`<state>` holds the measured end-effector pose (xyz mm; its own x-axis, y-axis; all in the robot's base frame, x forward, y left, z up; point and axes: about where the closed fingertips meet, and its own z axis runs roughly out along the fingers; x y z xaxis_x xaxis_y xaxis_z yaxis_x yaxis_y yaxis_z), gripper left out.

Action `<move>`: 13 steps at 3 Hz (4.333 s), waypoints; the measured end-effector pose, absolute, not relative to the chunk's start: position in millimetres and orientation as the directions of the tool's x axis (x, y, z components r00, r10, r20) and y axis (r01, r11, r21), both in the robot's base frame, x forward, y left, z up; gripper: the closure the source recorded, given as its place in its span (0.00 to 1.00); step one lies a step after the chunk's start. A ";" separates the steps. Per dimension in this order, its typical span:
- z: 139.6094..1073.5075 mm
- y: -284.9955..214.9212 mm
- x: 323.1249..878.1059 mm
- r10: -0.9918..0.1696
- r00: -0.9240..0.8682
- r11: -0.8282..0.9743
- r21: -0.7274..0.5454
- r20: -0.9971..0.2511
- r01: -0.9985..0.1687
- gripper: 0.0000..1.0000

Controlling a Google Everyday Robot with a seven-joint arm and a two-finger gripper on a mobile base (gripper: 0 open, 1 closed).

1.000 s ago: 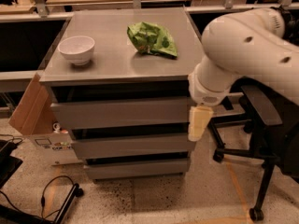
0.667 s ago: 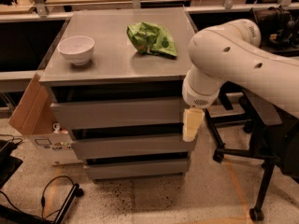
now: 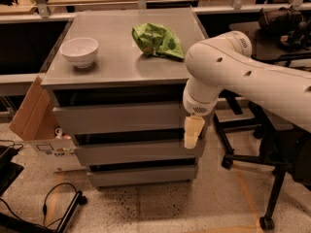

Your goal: Open top drawer

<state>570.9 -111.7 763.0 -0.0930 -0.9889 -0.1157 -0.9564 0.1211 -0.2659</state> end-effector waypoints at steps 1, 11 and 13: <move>751.3 -106.8 576.9 -0.992 -0.088 0.108 -0.265 -0.087 -0.958 0.00; 655.6 -80.5 646.9 -0.988 -0.125 0.142 -0.217 -0.090 -0.966 0.93; 659.8 -80.5 646.9 -0.988 -0.125 0.142 -0.217 -0.090 -0.966 0.56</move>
Offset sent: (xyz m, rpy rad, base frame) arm 0.0269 0.0170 -0.0463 -0.0845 -0.0060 0.0369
